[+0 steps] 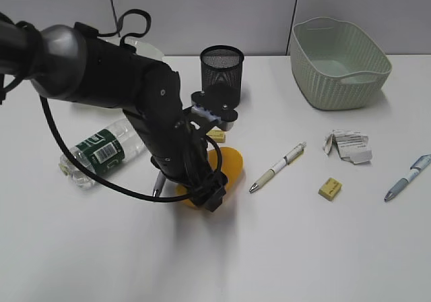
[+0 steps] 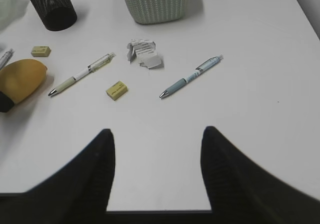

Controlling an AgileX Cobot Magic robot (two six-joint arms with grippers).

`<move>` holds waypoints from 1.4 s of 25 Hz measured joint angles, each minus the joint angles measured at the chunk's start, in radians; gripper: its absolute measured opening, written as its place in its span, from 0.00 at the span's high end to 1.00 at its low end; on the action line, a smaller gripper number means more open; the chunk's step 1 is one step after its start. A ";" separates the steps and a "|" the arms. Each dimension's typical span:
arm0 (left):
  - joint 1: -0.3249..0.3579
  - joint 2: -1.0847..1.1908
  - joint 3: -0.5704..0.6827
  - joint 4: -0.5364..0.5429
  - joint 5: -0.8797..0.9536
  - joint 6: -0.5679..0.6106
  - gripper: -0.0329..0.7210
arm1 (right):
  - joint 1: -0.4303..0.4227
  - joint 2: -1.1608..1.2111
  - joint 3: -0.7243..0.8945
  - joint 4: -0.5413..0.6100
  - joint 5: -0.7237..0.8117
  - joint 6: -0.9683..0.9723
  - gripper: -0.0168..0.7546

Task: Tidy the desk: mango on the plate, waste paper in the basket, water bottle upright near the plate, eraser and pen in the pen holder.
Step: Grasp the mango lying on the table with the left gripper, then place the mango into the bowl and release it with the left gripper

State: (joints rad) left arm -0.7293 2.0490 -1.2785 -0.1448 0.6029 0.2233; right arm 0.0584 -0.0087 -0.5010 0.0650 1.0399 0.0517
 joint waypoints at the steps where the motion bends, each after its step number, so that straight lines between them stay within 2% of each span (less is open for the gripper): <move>1: 0.000 0.000 -0.003 0.000 0.000 0.000 0.14 | 0.000 0.000 0.000 0.000 0.000 0.000 0.41; 3: 0.000 0.000 -0.011 0.000 0.005 0.000 0.22 | 0.000 0.000 0.000 0.000 0.000 0.000 0.41; 11: 0.000 -0.016 -0.052 0.001 0.108 0.000 0.22 | 0.000 0.000 0.000 0.000 0.000 0.000 0.41; 15: 0.004 -0.076 -0.116 0.046 0.177 0.000 0.22 | 0.000 0.000 0.000 0.000 0.000 0.000 0.41; 18: 0.035 -0.119 -0.177 0.068 0.213 0.001 0.22 | 0.000 0.000 0.000 0.000 0.000 0.000 0.41; 22: 0.135 -0.160 -0.261 0.073 0.246 0.001 0.22 | 0.000 0.000 0.000 0.000 0.000 0.000 0.41; 27: 0.292 -0.163 -0.357 0.077 0.257 0.002 0.22 | 0.000 0.000 0.000 0.000 0.000 0.000 0.41; 35: 0.488 -0.155 -0.371 0.047 0.155 0.002 0.22 | 0.000 0.000 0.000 0.000 0.000 0.000 0.41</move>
State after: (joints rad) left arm -0.2412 1.8943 -1.6499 -0.0975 0.7574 0.2251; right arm 0.0584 -0.0087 -0.5010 0.0650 1.0399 0.0517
